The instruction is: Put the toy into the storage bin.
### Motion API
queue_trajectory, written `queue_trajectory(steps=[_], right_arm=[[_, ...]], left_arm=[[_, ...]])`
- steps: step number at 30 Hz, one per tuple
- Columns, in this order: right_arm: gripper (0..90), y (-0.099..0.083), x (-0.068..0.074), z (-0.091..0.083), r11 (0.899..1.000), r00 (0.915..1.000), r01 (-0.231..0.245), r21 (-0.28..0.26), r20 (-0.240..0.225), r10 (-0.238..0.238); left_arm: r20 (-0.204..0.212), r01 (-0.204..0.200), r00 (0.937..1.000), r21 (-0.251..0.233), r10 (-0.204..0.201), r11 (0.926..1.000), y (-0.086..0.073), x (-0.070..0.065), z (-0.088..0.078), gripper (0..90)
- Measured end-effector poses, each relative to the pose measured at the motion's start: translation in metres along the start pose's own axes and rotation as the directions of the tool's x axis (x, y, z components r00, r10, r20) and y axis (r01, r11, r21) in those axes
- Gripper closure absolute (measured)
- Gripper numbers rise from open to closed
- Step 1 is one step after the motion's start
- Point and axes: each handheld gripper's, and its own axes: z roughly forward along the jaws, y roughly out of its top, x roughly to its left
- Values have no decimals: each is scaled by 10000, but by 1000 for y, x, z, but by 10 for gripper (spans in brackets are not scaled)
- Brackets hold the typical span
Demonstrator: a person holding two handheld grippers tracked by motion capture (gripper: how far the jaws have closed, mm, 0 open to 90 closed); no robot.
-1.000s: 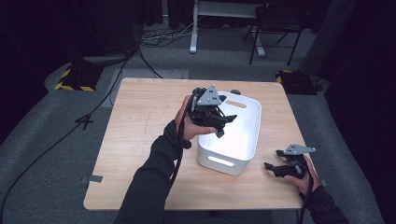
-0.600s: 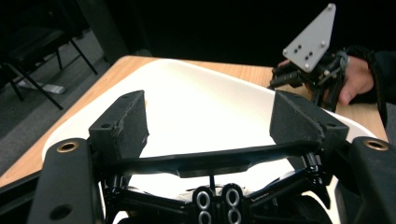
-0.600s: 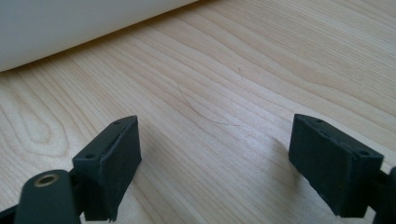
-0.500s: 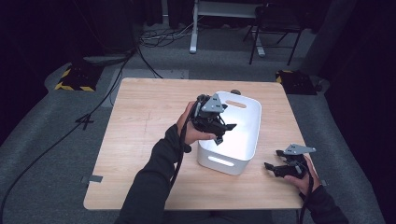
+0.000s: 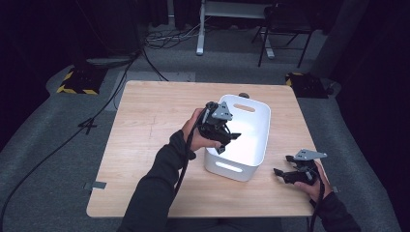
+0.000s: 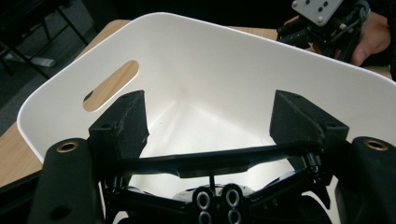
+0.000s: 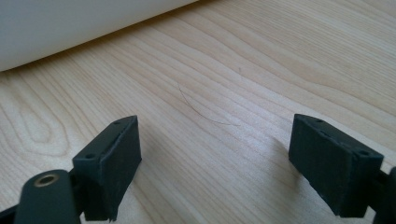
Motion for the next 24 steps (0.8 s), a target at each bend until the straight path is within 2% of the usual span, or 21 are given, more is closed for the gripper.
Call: queue_trajectory(steps=[1, 4, 8, 9, 12, 14, 20, 23, 24], right_arm=[[171, 0, 0, 0, 10000, 10000, 1, -1, 0, -1], [171, 0, 0, 0, 10000, 10000, -12, -5, 7, 12], [171, 0, 0, 0, 10000, 10000, -8, -7, 2, 8], [171, 0, 0, 0, 10000, 10000, -10, -10, 0, 10], [171, 0, 0, 0, 10000, 10000, -39, -17, -5, 39], [171, 0, 0, 0, 10000, 10000, 6, -3, -6, -6], [171, 0, 0, 0, 10000, 10000, -14, -10, -7, 14], [171, 0, 0, 0, 10000, 10000, -5, -14, 0, 5], [171, 0, 0, 0, 10000, 10000, -7, -17, -1, 7]], left_arm=[[33, -81, 10000, 171, 81, 9998, 1, 0, 0, 285], [65, -79, 9999, 241, 78, 9997, 1, 0, 1, 285], [224, -246, 9995, 572, 233, 9981, 3, -1, 5, 285], [379, -260, 9990, 779, 231, 9966, 3, -1, 8, 285], [407, -319, 9988, 833, 285, 9960, 3, -2, 10, 285], [592, -362, 9978, 1104, 298, 9932, 4, -2, 11, 285], [504, -466, 9979, 1400, 399, 9891, 4, -2, 13, 285], [728, -417, 9969, 1534, 308, 9873, 4, -2, 14, 285], [678, -417, 9972, 1606, 311, 9861, 4, -3, 15, 286]])
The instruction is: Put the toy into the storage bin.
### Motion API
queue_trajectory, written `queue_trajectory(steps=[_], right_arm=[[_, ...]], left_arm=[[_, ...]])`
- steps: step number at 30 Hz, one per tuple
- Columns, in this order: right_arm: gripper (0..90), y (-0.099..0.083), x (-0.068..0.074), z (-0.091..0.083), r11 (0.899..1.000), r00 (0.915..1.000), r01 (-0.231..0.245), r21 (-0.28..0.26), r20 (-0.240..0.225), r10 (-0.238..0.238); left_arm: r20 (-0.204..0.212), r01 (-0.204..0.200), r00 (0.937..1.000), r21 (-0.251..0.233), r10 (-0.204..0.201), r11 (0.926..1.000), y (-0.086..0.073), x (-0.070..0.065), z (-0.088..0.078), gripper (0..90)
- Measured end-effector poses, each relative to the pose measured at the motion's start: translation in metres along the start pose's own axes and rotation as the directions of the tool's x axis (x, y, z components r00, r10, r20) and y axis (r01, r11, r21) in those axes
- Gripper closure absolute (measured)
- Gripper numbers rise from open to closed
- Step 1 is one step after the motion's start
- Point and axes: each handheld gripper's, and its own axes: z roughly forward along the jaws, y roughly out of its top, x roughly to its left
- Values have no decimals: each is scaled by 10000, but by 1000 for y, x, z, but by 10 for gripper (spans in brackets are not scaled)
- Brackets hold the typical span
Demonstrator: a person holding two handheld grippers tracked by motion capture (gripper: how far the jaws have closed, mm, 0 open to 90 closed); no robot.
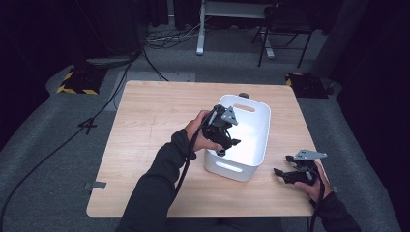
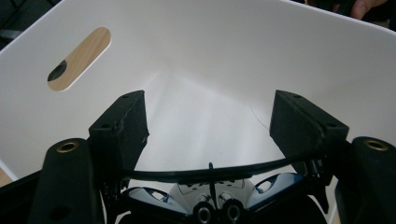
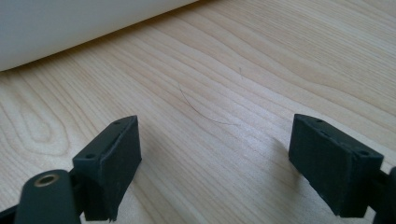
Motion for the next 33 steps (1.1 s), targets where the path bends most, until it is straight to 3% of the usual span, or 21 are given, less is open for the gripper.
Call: queue_trajectory(steps=[10, 17, 21, 24, 25, 26, 27, 29, 33], right_arm=[[171, 0, 0, 0, 10000, 10000, -34, -6, -3, 34], [171, 0, 0, 0, 10000, 10000, -18, 13, -13, 19], [172, 0, 0, 0, 10000, 10000, -27, 9, -13, 27], [172, 0, 0, 0, 10000, 10000, -26, 15, -18, 26], [171, 0, 0, 0, 10000, 10000, -20, 8, -11, 20], [171, 0, 0, 0, 10000, 10000, -20, 8, -11, 20], [171, 0, 0, 0, 10000, 10000, -21, 7, -10, 21], [172, 0, 0, 0, 10000, 10000, -33, 17, -34, 33], [171, 0, 0, 0, 10000, 10000, -15, -8, -34, 15]], left_arm=[[110, 58, 9999, 228, -60, 9997, 3, 0, 5, 284], [144, 97, 9998, 692, -108, 9976, 2, 0, 9, 284], [192, -40, 9998, 1397, 14, 9902, 4, 1, 10, 283], [120, 51, 9999, 1660, -72, 9861, 4, 1, 10, 283], [234, -5, 9997, 1404, -28, 9901, 4, 2, 8, 334], [234, -5, 9997, 1404, -28, 9901, 4, 2, 8, 501], [347, 148, 9992, 953, -182, 9953, 4, 2, 4, 501], [325, 243, 9991, 668, -266, 9975, 7, 4, -4, 483], [443, -72, 9990, 1091, 24, 9940, 8, 3, -5, 519]])
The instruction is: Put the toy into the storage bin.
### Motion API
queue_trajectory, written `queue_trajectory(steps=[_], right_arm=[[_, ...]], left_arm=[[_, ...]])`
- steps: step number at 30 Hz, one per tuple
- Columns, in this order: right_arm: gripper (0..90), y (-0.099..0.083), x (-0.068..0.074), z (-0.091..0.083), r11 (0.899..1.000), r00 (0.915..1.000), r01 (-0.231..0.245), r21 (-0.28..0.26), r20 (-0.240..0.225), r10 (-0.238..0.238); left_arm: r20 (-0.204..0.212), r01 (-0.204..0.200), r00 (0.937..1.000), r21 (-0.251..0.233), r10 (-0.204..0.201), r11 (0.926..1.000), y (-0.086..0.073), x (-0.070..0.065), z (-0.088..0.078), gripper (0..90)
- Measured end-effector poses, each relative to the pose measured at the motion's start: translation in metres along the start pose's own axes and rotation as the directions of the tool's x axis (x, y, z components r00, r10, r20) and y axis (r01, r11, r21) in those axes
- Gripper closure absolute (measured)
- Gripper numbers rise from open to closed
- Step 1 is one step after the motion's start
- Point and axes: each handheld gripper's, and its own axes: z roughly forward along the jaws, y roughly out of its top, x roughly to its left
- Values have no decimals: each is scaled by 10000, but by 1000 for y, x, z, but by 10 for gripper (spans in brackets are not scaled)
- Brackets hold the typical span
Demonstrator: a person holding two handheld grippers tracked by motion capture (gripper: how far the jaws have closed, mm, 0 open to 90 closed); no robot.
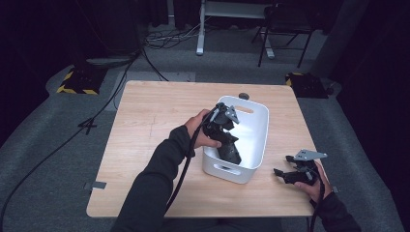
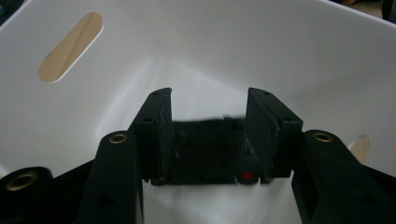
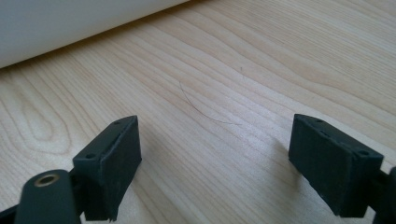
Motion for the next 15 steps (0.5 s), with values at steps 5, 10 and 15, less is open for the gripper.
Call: queue_trajectory(steps=[5, 10, 15], right_arm=[[170, 0, 0, 0, 10000, 10000, 23, -3, -1, -23], [170, 0, 0, 0, 10000, 10000, 15, 1, -8, -15], [170, 0, 0, 0, 10000, 10000, 7, 3, -6, -7]], left_arm=[[-21, 81, 10000, 27, -81, 10000, -2, 0, 2, 504], [-119, 190, 9997, -32, -191, 9998, -3, 2, 2, 490], [-300, 299, 9991, -334, -309, 9990, -7, 3, -1, 475]])
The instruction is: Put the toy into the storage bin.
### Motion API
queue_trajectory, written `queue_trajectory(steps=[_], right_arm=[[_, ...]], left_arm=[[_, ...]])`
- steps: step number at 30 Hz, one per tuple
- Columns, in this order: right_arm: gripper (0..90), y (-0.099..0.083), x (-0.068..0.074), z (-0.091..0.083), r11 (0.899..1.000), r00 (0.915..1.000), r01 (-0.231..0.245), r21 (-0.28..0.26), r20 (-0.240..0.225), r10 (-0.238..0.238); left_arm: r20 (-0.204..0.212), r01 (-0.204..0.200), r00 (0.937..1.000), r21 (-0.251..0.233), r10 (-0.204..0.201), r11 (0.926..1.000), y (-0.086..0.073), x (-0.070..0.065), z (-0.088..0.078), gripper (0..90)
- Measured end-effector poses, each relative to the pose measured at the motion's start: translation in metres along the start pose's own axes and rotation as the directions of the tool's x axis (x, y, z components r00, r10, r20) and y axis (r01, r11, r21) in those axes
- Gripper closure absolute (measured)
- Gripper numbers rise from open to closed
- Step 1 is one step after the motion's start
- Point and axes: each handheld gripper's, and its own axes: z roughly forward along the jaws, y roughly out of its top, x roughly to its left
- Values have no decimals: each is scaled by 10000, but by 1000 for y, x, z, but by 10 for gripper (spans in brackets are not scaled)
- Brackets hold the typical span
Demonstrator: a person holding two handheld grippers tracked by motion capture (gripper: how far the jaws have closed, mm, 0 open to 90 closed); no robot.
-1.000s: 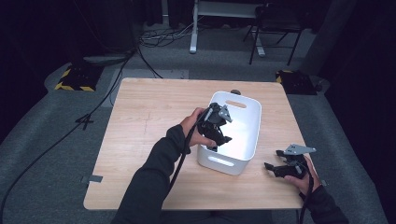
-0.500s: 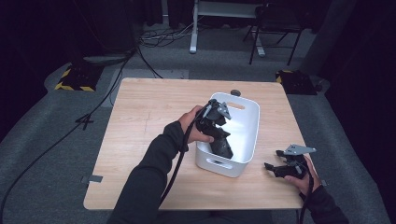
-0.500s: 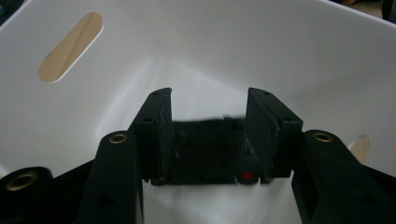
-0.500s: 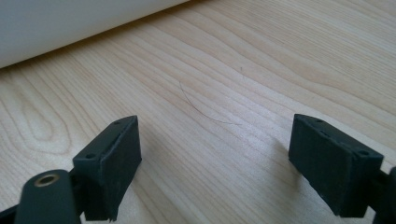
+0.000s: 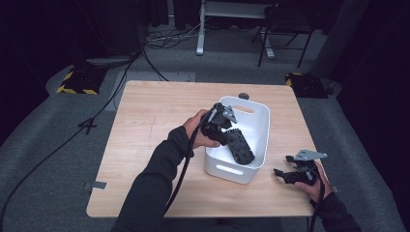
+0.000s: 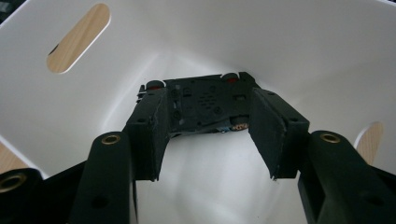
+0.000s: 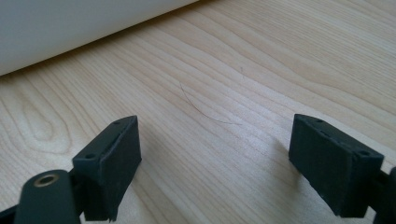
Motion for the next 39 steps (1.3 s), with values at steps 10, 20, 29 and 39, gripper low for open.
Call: queue_trajectory(steps=[10, 20, 29, 39], right_arm=[[170, 0, 0, 0, 10000, 10000, 6, 1, -1, -6], [171, 0, 0, 0, 10000, 10000, 8, -3, 0, -8], [171, 0, 0, 0, 10000, 10000, 4, 0, 1, -4], [170, 0, 0, 0, 10000, 10000, 19, -10, -2, -19]], left_arm=[[-355, 246, 9990, -259, -256, 9994, -10, 3, -5, 421], [-646, 586, 9960, -546, -621, 9968, -19, 3, -12, 315], [-1150, 797, 9893, -869, -895, 9930, -24, 7, -23, 196], [-1973, 1129, 9699, -1542, -1426, 9816, -30, 9, -33, 162]])
